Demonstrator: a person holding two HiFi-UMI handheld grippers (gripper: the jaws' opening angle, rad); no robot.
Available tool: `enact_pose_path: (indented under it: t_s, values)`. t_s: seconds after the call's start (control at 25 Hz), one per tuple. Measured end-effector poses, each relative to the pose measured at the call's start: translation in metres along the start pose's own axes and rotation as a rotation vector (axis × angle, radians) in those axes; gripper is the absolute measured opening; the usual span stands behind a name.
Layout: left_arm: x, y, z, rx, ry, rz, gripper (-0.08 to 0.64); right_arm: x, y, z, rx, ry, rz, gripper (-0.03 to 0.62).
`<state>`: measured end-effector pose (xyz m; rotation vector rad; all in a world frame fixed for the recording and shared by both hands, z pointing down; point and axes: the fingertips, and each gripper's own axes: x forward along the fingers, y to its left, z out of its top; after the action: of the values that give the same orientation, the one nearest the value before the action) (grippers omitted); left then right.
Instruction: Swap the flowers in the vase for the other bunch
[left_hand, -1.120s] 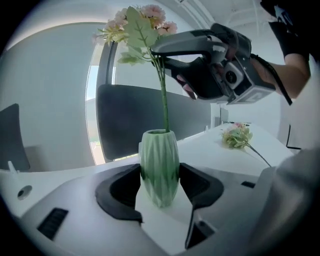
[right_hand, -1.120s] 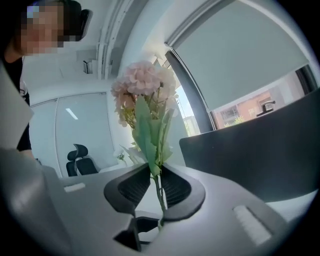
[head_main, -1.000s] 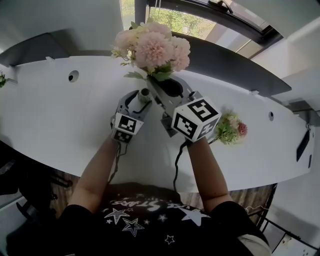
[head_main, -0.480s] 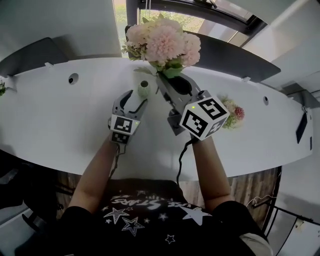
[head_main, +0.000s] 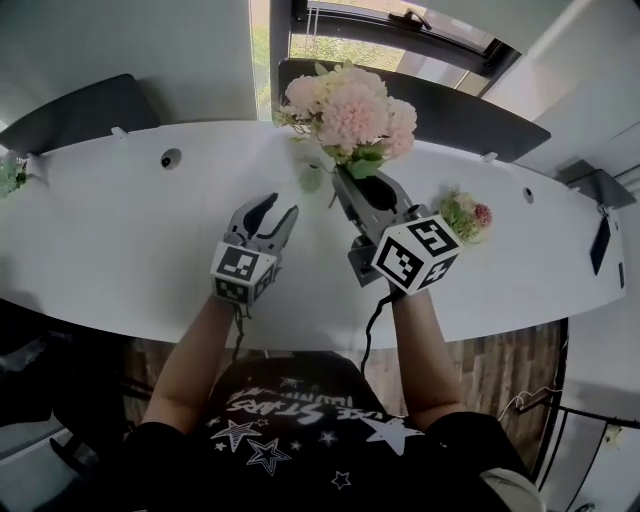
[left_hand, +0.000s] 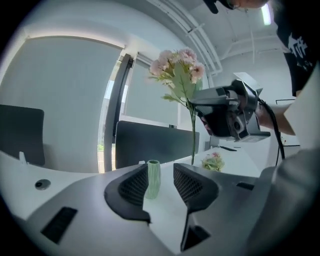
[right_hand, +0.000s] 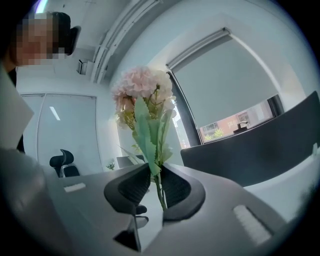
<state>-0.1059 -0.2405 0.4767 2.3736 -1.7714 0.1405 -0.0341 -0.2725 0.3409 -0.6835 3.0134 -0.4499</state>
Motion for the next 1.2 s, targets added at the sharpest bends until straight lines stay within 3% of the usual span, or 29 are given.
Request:
enact_pose_path:
  t_s: [0.24,0.4,0.88,1.2]
  values:
    - [-0.046,0.010,0.027,-0.040,-0.070,0.005,0.063,-0.011,0.027,-0.013,0.000,0.006,-0.053,0.066]
    - [-0.077,0.011,0.034,-0.091,-0.117,-0.019,0.024,-0.026,0.052,-0.023,-0.006,-0.004,-0.088,0.064]
    - [-0.138,-0.003,0.034,-0.096,-0.103,-0.131,0.008,-0.075,0.084,-0.065,0.080,-0.008,-0.286,0.063]
    - [-0.152,-0.023,0.011,-0.091,-0.074,-0.138,0.008,-0.117,0.062,-0.112,0.135,0.033,-0.399,0.063]
